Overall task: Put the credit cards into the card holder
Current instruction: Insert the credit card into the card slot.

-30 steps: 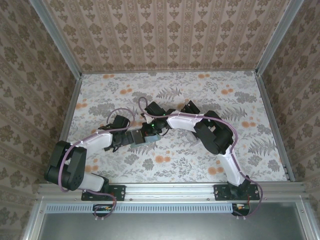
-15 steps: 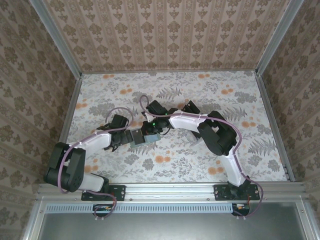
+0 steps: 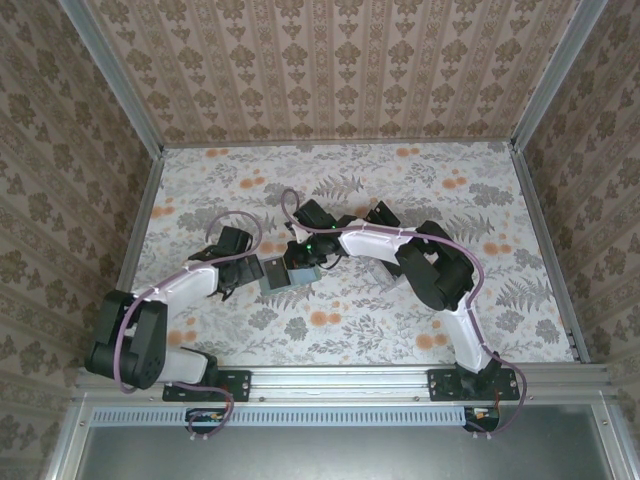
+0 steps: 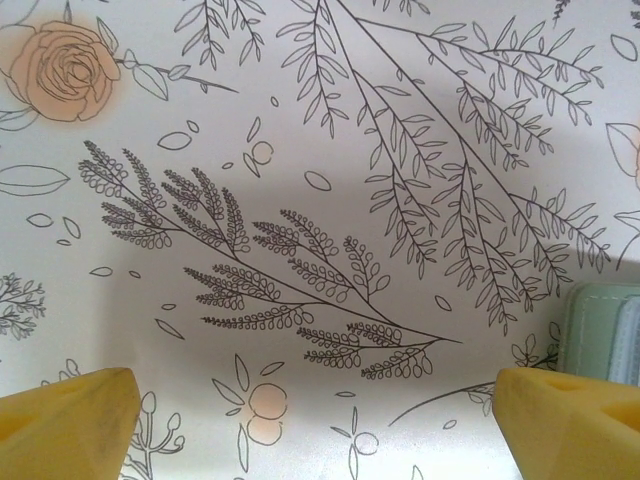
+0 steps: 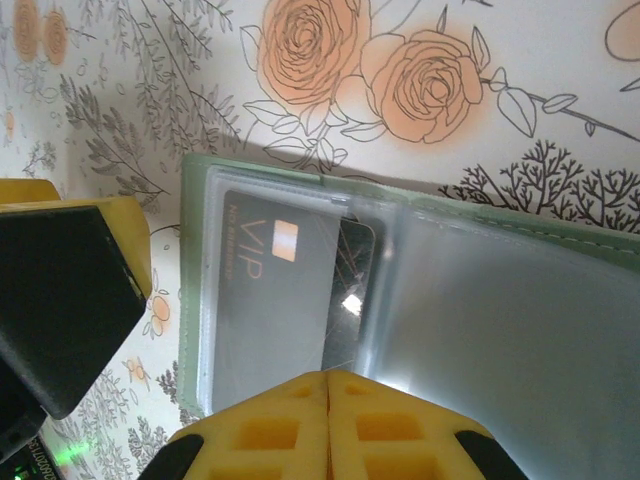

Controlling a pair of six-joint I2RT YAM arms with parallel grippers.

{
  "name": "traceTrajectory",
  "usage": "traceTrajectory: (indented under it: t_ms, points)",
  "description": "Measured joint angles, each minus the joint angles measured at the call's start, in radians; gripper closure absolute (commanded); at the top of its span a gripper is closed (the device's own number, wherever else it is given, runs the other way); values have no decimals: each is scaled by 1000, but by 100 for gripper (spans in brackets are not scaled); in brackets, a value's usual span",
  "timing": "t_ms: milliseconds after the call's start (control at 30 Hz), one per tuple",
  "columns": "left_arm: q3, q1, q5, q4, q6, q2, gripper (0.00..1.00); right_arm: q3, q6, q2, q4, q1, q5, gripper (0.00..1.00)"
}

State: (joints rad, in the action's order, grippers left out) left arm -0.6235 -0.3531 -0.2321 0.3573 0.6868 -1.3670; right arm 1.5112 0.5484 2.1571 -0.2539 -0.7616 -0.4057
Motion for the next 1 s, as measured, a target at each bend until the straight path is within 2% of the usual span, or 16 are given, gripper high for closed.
traceTrajectory:
  t_ms: [1000]
  points:
    - [0, 1, 3, -23, 0, -48, 0, 93, 2, 90, -13, -18, -21, 91]
